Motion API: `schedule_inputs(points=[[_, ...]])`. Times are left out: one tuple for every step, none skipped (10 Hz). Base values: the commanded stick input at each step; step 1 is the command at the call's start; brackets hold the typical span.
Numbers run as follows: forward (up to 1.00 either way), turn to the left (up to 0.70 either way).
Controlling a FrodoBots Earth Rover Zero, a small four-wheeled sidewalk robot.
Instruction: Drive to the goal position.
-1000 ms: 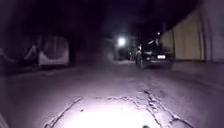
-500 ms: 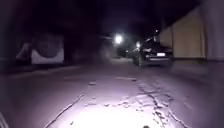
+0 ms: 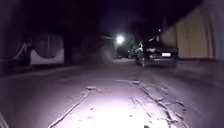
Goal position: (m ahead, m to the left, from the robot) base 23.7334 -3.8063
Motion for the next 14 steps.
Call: schedule_inputs(points=[[0.70,-0.35],[0.70,-0.19],[0.70,-0.03],[0.70,0.00],[0.70,0.00],[0.70,0.00],[0.70,0.00],[0.70,0.00],[0.70,0.00],[0.70,0.00],[0.70,0.00],[0.70,-0.03],[0.70,-0.12],[0.70,-0.22]])
